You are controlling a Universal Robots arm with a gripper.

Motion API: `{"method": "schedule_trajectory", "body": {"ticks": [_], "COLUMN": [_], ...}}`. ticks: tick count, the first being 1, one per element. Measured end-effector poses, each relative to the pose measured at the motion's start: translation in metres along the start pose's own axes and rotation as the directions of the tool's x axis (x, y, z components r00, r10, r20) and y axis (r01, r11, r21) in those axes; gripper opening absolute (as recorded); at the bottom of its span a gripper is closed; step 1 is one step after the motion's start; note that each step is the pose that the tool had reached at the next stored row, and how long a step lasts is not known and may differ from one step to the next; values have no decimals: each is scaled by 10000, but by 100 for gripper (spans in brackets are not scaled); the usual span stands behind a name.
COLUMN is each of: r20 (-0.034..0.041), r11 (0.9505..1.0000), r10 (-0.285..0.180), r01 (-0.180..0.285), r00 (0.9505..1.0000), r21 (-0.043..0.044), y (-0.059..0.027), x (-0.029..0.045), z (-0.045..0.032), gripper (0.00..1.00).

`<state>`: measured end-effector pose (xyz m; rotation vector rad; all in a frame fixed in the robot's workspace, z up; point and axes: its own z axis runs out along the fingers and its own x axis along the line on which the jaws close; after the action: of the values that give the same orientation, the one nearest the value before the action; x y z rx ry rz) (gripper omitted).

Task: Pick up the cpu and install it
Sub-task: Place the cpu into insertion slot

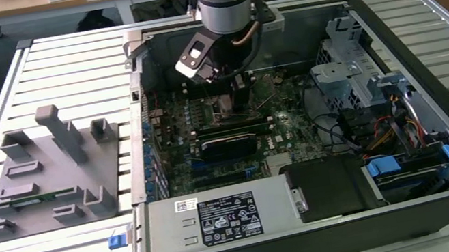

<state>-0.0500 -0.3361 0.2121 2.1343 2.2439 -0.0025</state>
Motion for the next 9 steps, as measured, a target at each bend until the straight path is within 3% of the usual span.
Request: {"method": "schedule_trajectory", "body": {"ticks": [9], "r20": [3], "r11": [9999], "r10": [137], "r01": [-137], "r00": [9999], "r21": [4], "y": [0], "x": [22], "z": [57], "gripper": [54]}}
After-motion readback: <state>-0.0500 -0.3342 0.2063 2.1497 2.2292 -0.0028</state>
